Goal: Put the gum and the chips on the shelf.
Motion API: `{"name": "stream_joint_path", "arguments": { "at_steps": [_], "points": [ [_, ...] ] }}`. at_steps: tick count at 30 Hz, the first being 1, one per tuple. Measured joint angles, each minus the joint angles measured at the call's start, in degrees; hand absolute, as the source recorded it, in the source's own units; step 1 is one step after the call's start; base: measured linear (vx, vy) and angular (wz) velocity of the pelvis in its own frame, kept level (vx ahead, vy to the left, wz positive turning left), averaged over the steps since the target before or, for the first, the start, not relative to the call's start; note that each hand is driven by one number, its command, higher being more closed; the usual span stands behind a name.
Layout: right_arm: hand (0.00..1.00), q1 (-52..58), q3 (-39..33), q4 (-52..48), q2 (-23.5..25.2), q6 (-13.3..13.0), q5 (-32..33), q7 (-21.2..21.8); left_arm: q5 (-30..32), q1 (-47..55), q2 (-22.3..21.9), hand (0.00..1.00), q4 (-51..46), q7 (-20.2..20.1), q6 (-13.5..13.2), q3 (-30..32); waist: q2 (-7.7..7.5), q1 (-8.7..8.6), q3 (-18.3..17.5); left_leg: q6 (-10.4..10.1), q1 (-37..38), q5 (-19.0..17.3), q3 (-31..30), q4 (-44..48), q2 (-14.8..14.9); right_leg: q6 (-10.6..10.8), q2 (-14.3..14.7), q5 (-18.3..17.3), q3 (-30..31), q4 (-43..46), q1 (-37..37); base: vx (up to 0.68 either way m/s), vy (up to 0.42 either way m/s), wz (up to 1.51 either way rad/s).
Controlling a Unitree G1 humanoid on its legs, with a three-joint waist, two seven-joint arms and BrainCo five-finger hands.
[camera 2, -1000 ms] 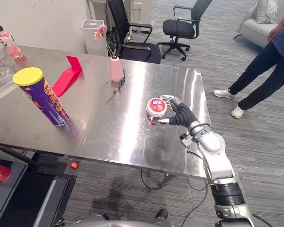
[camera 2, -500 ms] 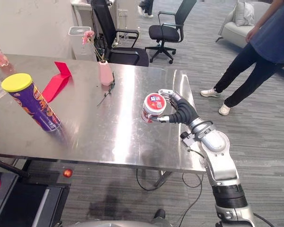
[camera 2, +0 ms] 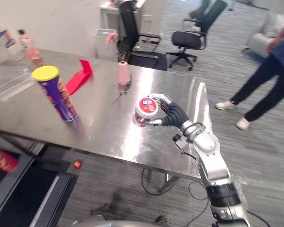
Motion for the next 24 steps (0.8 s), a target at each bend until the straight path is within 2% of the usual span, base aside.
{"name": "stream_joint_path", "arguments": {
  "at_steps": [2,3,4,5,6,7,9,10,11,16,19,20,22,24],
  "points": [
    [1.0,-1.1,-0.9,3.3,0.2,0.0,-0.1,-0.9,-3.4,0.7,-0.4,0.0,-0.1,0.5,-0.5,-0.3,0.4,0.16,0.4,4.9,-3.3,5.1,10.2,3.4,-0.2,-1.0,-0.9,-2.5,-2.9,0.5,1.6,-0.11,-0.038,1.43],
    [1.0,-1.0,-1.2,3.5,0.2,0.0,-0.1,-1.1,-3.4,0.9,-0.5,0.0,-0.1,0.5,-0.6,-0.3,0.4,-0.28,0.4,5.8,-3.3,7.2,12.1,1.7,-0.6,-1.7,-1.0,-3.1,-3.6,0.5,2.0,-0.13,-0.027,1.77],
    [1.0,-0.3,-2.4,3.4,-0.1,0.0,-0.1,-1.2,-3.3,1.0,-0.5,0.0,0.2,0.4,-1.0,0.2,-0.25,-1.17,0.5,6.9,-1.5,10.0,15.2,-3.9,-2.3,-2.2,-2.2,-3.3,-7.8,-0.1,2.8,-0.16,0.034,1.7],
    [1.0,1.0,-4.3,3.1,-0.1,0.0,-0.1,-1.6,-3.0,0.9,-1.2,0.0,1.1,0.4,-0.8,1.1,0.46,-0.95,0.6,8.5,-1.0,4.5,24.7,3.2,0.3,-2.4,-2.8,-3.9,-12.2,1.0,3.5,-0.14,0.046,1.57],
    [1.0,2.2,-5.0,2.6,-0.2,0.0,-0.1,-2.2,-2.5,1.2,-1.4,0.0,1.3,0.3,-0.6,1.2,0.49,-1.05,0.6,8.9,-0.2,2.2,28.4,6.8,1.5,-2.3,-3.3,-4.4,-13.6,1.8,3.7,-0.09,0.071,1.63],
    [1.0,4.8,-6.2,1.3,-0.9,0.0,-0.1,-3.0,-1.4,2.3,-1.7,0.0,2.3,0.4,-0.2,2.1,0.43,-1.97,0.5,8.0,3.5,0.0,34.0,10.8,2.9,-2.3,-5.0,-4.8,-17.7,3.0,5.1,-0.03,0.045,1.31],
    [1.0,6.7,-7.1,-0.2,-1.9,0.0,-0.1,-3.3,-0.9,2.6,-1.6,0.0,2.9,0.6,0.1,2.0,0.9,-3.32,0.3,7.8,5.9,1.1,35.2,10.1,3.8,-2.3,-5.4,-4.8,-20.5,3.6,5.4,-0.06,0.089,1.18],
    [1.0,7.8,-8.3,-1.0,-2.9,0.0,-0.1,-3.4,0.0,2.8,-2.0,0.0,3.2,0.6,0.4,2.0,1.96,-4.03,-0.4,5.5,6.8,2.3,34.4,6.1,3.6,-2.2,-5.5,-4.8,-22.4,4.8,4.5,-0.1,0.206,0.9],
    [1.0,8.2,-9.1,-1.2,-3.0,0.4,-0.1,-3.6,0.7,2.8,-1.8,0.0,3.4,0.4,0.4,1.9,2.66,-4.02,-1.0,5.4,6.5,2.3,34.6,2.9,2.2,-2.0,-5.9,-4.5,-22.9,5.6,3.4,-0.1,0.229,0.7],
    [1.0,11.7,-11.3,-2.1,-1.1,1.2,-0.1,-3.4,0.7,2.7,0.0,0.0,5.2,-0.4,0.0,0.9,0.88,-4.19,-2.2,3.3,6.1,4.7,29.7,-9.6,-1.3,-1.0,-6.0,-3.2,-26.9,7.9,1.7,-0.11,0.19,0.55],
    [1.0,13.8,-13.0,-2.0,-0.7,1.2,-0.2,-3.8,0.8,2.8,0.3,0.0,5.3,-0.7,-1.1,-0.8,0.82,-4.76,-2.3,3.9,6.8,7.3,27.7,-15.0,-3.4,-1.3,-8.8,-3.3,-27.9,13.1,1.7,-0.08,0.147,0.71],
    [1.0,14.3,-13.6,-1.7,-0.5,1.2,-0.9,-4.5,0.8,2.8,0.4,0.0,5.6,-0.9,-1.8,-1.3,0.94,-4.71,-2.2,4.3,6.8,7.5,27.1,-15.6,-4.4,-1.6,-10.9,-3.6,-28.0,16.5,1.5,-0.1,0.176,0.77],
    [1.0,15.1,-14.0,-1.7,-0.1,1.0,-2.4,-5.3,0.8,2.9,0.7,0.0,5.7,-1.1,-2.4,-2.1,0.77,-4.63,-2.1,5.1,6.3,7.2,25.0,-15.8,-6.0,-1.7,-14.3,-3.6,-28.0,21.4,1.6,-0.1,0.165,0.7],
    [1.0,15.8,-14.2,-1.8,0.1,-0.2,-2.7,-5.1,0.8,2.9,1.4,0.0,5.1,-1.6,-2.7,-3.0,0.4,-4.11,-1.5,7.3,5.8,5.5,21.9,-16.0,-8.4,-2.2,-18.1,-3.2,-25.2,25.5,1.4,-0.07,0.178,0.68]
  ]
}}
